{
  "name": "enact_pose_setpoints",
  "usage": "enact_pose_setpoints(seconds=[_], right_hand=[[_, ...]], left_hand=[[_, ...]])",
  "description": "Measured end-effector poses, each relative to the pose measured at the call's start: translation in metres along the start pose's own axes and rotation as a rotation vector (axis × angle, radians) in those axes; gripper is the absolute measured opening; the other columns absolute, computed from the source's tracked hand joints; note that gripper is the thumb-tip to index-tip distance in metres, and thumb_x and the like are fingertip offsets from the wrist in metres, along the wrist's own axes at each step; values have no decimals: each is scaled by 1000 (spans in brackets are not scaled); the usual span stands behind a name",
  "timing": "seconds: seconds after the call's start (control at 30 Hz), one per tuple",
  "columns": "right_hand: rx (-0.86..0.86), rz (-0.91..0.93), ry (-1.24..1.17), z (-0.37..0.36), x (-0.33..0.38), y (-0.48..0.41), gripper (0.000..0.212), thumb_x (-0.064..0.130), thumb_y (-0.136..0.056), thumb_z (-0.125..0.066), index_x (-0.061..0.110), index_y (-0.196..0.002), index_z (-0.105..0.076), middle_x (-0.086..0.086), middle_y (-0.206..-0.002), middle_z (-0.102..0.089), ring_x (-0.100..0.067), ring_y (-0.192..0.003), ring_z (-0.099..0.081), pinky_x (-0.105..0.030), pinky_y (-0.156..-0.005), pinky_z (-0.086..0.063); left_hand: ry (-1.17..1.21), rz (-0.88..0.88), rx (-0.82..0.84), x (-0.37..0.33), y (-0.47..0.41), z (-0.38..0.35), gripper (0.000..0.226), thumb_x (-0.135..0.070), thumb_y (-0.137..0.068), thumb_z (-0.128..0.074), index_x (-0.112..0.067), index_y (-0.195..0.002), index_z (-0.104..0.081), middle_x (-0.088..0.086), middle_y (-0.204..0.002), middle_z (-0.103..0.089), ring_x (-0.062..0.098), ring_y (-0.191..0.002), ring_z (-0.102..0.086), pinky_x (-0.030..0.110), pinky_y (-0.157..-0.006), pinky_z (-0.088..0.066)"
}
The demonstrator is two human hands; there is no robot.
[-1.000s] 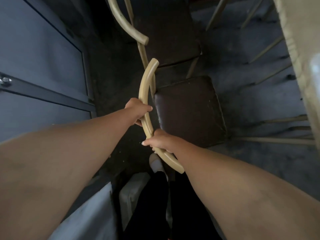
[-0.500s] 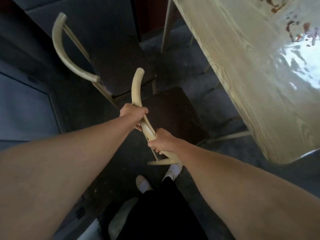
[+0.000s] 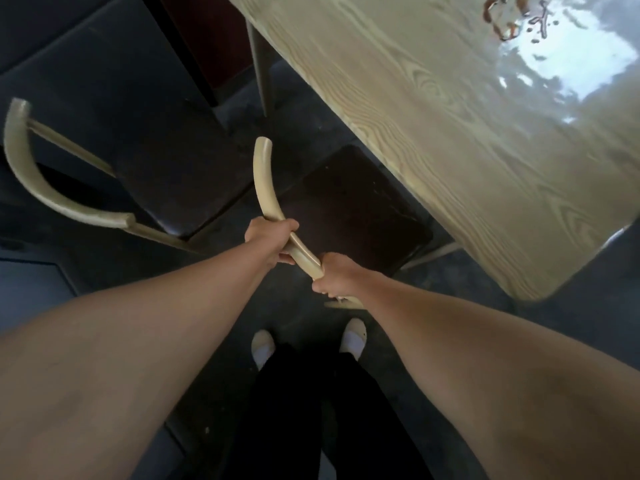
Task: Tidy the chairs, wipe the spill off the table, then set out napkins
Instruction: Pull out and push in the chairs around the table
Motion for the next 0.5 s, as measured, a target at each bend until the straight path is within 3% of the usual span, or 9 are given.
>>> enact_pose_setpoints(seconds=[0.23, 0.4, 0.5], right_hand=[[-43, -85, 49, 1, 7, -7, 55, 19, -86, -64, 15, -137, -43, -8, -114, -60, -22, -96, -65, -39, -89, -55], [-53, -152, 110, -23, 25, -6, 58, 29, -80, -74, 14, -130, -50, -7, -120, -59, -27, -107, -59, -44, -95, -50], [-72, -165, 106, -41, 35, -3, 58, 33, -79, -75, 15, -129, -52, -7, -120, -60, -28, -108, -58, -45, -96, -48]], left_hand=[[-65, 48, 117, -3, -23, 3, 33, -18, -87, -69, 0, -110, -55, 19, -97, -65, 28, -71, -68, 42, -59, -60], [-177, 107, 274, -2, -36, 30, 35, -17, -93, -59, -2, -123, -48, 19, -109, -62, 32, -85, -67, 47, -59, -59], [-234, 148, 285, 9, -41, 49, 27, -12, -98, -49, -1, -123, -48, 17, -100, -60, 31, -79, -63, 50, -61, -56]])
Point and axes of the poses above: each hand's wrist, its own y-axis away from the middle knuckle, its own z-axis out of the back of the hand, x = y × z, the point moved 3 cm from there along -y, towards the middle knuckle
